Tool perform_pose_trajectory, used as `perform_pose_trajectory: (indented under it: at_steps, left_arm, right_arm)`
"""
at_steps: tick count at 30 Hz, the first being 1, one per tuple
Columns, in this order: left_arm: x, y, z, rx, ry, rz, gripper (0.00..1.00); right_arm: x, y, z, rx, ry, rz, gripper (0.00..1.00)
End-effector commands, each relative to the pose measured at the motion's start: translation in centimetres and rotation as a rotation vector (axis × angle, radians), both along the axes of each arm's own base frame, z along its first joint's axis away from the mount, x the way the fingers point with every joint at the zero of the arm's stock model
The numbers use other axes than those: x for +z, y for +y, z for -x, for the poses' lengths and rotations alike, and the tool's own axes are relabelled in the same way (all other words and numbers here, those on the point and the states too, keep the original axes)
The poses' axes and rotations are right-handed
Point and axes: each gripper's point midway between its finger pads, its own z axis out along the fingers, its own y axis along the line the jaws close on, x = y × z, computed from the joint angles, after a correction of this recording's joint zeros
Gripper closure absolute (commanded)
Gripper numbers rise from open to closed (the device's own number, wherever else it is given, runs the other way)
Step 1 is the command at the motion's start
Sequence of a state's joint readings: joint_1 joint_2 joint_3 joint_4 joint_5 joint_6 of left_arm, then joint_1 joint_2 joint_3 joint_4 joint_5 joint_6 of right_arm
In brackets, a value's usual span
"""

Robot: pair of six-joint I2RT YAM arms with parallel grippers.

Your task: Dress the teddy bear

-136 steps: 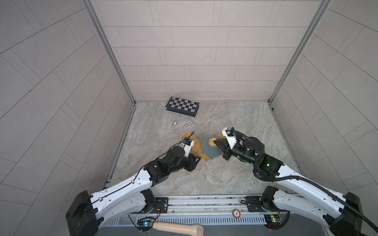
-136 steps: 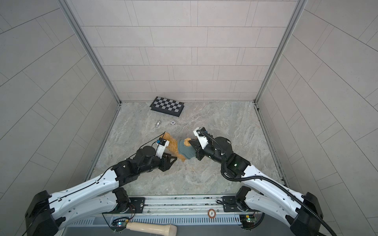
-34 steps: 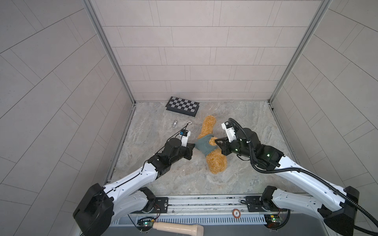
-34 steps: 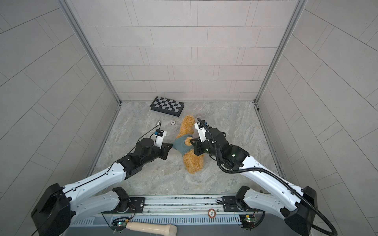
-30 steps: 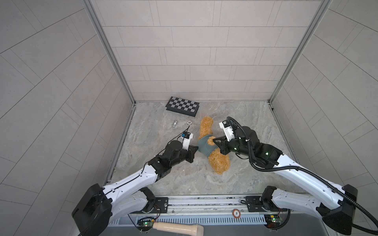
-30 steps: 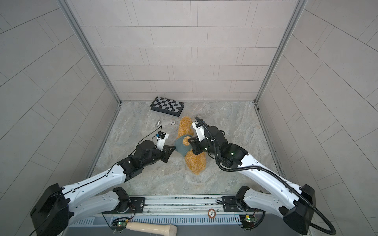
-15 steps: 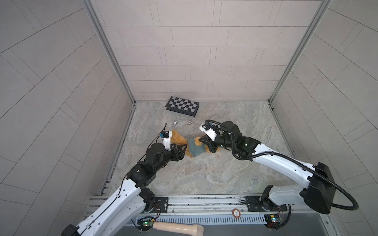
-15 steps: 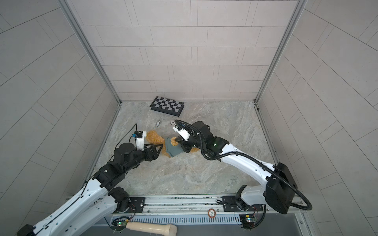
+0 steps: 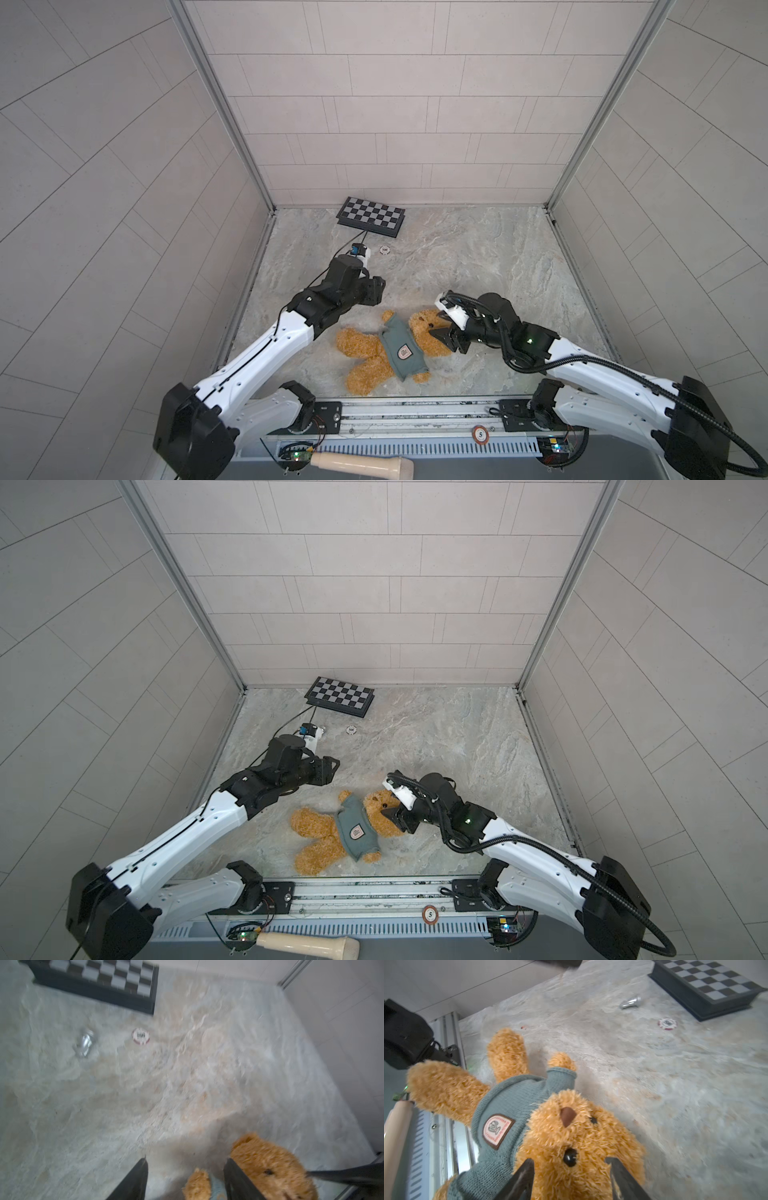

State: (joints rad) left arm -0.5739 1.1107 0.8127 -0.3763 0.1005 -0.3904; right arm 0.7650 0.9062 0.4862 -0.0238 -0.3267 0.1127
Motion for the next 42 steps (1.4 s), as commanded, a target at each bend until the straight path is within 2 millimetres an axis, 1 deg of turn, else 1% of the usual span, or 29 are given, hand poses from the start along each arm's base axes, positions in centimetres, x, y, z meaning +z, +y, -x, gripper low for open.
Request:
perform_pose_trajectory:
  at_steps: [1,4,6,9,11,13,15,20,22,25,26,30,32,34,35,36,37,38,39,40,41,42]
  left_arm:
    - [-4.4,0.8,4.3,-0.056,0.150,-0.107,0.42]
    - [-6.6,0.7,6.5,-0.061,0.202,-0.116,0.45]
    - [-7.6,0.3,7.4,-0.067,0.227,-0.083,0.46]
    - [-8.7,-0.5,8.5,-0.076,0.254,-0.050,0.48]
    - [-8.8,-1.5,9.4,-0.097,0.268,-0.016,0.49]
    - [-8.7,-3.0,10.2,-0.117,0.278,0.046,0.49]
    - [-8.2,-4.5,10.8,-0.136,0.273,0.100,0.49]
    - [-6.3,-8.6,11.1,-0.176,0.253,0.250,0.49]
    - [-6.1,-9.6,10.7,-0.178,0.250,0.284,0.49]
    - [-6.4,-11.0,10.1,-0.180,0.260,0.317,0.48]
    - [-6.5,-11.4,10.0,-0.182,0.266,0.327,0.47]
    - [-6.3,-12.1,9.1,-0.167,0.254,0.338,0.48]
    - [-5.9,-11.9,8.3,-0.145,0.238,0.336,0.47]
    - [-5.8,-10.7,7.5,-0.110,0.228,0.321,0.44]
    - [-5.7,-9.6,7.0,-0.081,0.216,0.304,0.39]
    - [-5.6,-8.6,6.7,-0.062,0.200,0.287,0.31]
    - [-5.3,-7.1,6.4,-0.041,0.173,0.253,0.21]
    - [-4.9,-5.5,6.0,-0.017,0.140,0.206,0.12]
    - [-4.4,-4.2,5.7,-0.002,0.106,0.169,0.07]
    - [-3.6,-2.6,5.3,0.025,0.061,0.122,0.01]
    - [-2.9,-1.1,5.0,0.052,0.011,0.077,0.00]
    - [-2.1,0.0,4.6,0.070,-0.035,0.047,0.00]
  right_arm:
    - [0.9,-2.4,-1.4,-0.203,0.046,-0.094,0.39]
    - [-0.9,-2.5,0.0,-0.203,0.165,-0.108,0.42]
    - [-2.2,-2.7,1.0,-0.201,0.228,-0.120,0.46]
    - [-3.3,-3.4,1.9,-0.223,0.281,-0.127,0.55]
    - [-3.7,-3.9,2.0,-0.248,0.290,-0.108,0.56]
    - [-4.3,-4.4,1.5,-0.279,0.285,-0.078,0.56]
    - [-4.9,-5.4,0.2,-0.354,0.280,-0.038,0.57]
    - [-3.4,-7.7,-3.3,-0.519,0.241,-0.080,0.53]
    - [-3.9,-8.5,-3.9,-0.553,0.270,-0.069,0.53]
    - [-5.3,-9.7,-4.2,-0.608,0.290,-0.009,0.54]
    - [-5.4,-9.9,-4.3,-0.615,0.288,-0.006,0.54]
    - [-3.7,-10.1,-5.5,-0.634,0.231,-0.033,0.54]
    - [-2.6,-10.2,-6.5,-0.650,0.200,-0.060,0.54]
    - [-1.5,-10.4,-7.5,-0.674,0.164,-0.090,0.53]
    - [-0.9,-10.6,-8.1,-0.689,0.142,-0.102,0.52]
    - [-0.2,-10.8,-8.5,-0.703,0.116,-0.111,0.51]
    - [0.8,-11.1,-9.1,-0.720,0.076,-0.118,0.51]
    - [1.7,-11.5,-9.6,-0.746,0.036,-0.115,0.47]
    - [2.6,-12.2,-10.1,-0.776,-0.006,-0.108,0.43]
    - [3.6,-12.8,-10.6,-0.803,-0.053,-0.101,0.32]
    - [4.4,-13.5,-11.2,-0.833,-0.094,-0.093,0.14]
    - [5.1,-14.1,-11.6,-0.858,-0.124,-0.093,0.01]
